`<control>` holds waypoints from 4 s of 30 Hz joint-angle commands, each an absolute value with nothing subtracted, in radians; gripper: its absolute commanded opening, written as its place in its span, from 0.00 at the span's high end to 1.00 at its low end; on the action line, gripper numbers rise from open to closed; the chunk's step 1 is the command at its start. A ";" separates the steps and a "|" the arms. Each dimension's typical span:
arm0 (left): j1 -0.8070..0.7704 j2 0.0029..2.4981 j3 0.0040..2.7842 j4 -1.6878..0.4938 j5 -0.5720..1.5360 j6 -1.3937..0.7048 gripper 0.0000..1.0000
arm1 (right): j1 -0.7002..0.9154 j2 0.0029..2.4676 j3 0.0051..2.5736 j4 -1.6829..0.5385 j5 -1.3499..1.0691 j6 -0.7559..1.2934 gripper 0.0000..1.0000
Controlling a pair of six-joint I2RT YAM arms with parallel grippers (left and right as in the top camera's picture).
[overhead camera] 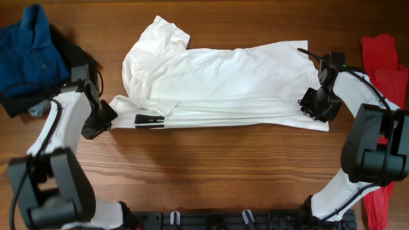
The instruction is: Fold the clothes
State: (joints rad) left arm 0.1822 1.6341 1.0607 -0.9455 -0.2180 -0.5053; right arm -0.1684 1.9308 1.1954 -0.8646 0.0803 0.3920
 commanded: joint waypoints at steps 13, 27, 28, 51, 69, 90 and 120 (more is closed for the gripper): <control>0.195 1.584 1.060 -0.965 -0.414 -0.532 0.85 | -0.192 2.006 1.153 -0.831 0.209 0.392 0.64; 0.173 1.547 1.060 -0.810 0.221 -0.396 0.83 | -0.192 2.006 1.153 -0.826 0.181 0.384 0.64; 0.163 1.549 1.060 -0.784 0.218 -0.395 0.81 | -0.192 2.006 1.153 -0.825 0.174 0.384 0.64; 0.046 1.785 1.059 -0.673 0.101 -0.344 0.75 | -0.192 2.006 1.153 -0.879 -0.076 0.237 0.63; 0.088 1.853 1.058 -0.942 -0.219 -0.434 0.73 | -0.192 2.006 1.153 -1.161 0.220 0.506 0.69; 0.181 1.618 1.074 -0.936 -0.194 -0.477 0.78 | -0.192 1.910 1.175 -1.058 0.172 0.451 0.71; 0.102 1.478 1.105 -0.732 0.060 -0.299 0.38 | -0.301 1.661 1.102 -0.991 0.062 0.473 0.49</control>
State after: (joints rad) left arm 0.1089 1.4677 1.0950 -0.7097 0.0513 -0.3218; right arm -0.2474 1.6630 1.1435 -1.0325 0.0788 0.4721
